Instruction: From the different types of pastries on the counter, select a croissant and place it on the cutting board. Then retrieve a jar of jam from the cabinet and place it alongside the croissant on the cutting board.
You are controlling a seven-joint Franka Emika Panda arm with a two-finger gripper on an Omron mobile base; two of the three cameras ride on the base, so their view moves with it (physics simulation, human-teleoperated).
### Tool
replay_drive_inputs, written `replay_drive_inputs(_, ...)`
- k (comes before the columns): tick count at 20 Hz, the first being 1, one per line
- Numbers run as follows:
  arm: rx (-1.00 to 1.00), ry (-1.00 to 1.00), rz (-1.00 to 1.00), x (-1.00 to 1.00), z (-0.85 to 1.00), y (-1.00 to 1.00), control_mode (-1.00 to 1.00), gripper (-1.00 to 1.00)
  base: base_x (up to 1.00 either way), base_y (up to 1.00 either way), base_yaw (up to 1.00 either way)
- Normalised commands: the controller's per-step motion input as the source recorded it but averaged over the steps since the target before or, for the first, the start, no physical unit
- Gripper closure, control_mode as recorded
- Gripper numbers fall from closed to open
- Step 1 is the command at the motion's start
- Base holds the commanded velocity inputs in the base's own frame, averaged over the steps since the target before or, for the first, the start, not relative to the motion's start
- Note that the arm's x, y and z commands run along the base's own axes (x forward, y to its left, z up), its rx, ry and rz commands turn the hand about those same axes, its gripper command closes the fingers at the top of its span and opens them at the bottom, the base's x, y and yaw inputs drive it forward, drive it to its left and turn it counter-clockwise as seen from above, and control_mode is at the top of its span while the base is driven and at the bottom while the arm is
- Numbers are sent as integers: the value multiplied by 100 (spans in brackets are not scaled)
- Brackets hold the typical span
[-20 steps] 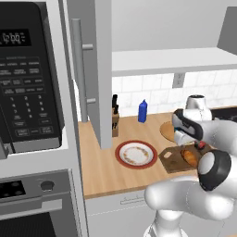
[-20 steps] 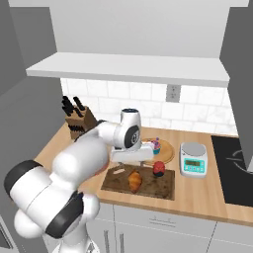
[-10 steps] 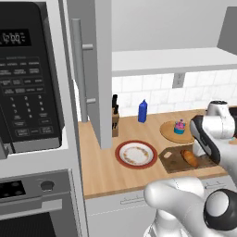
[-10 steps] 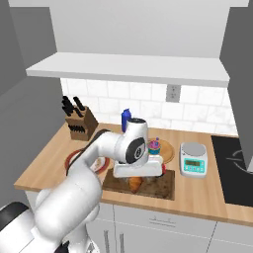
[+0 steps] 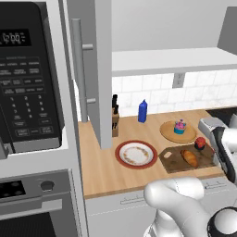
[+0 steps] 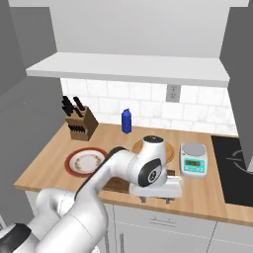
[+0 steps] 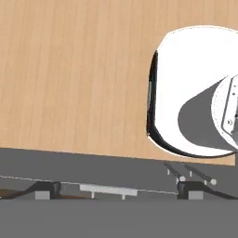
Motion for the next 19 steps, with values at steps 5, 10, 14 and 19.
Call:
replay_drive_inputs(5,6,15,-4,-79,0,-86,-100,-100,0,0,0)
replay_drive_inputs(10,7,15,-12,-68,0,-46,-100,-100,0,0,0)
replay_drive_inputs(14,1,3,-12,-69,0,-3,-100,-100,0,0,0)
replay_drive_inputs(19,0,0,-18,-100,0,-1,-100,-100,0,0,0)
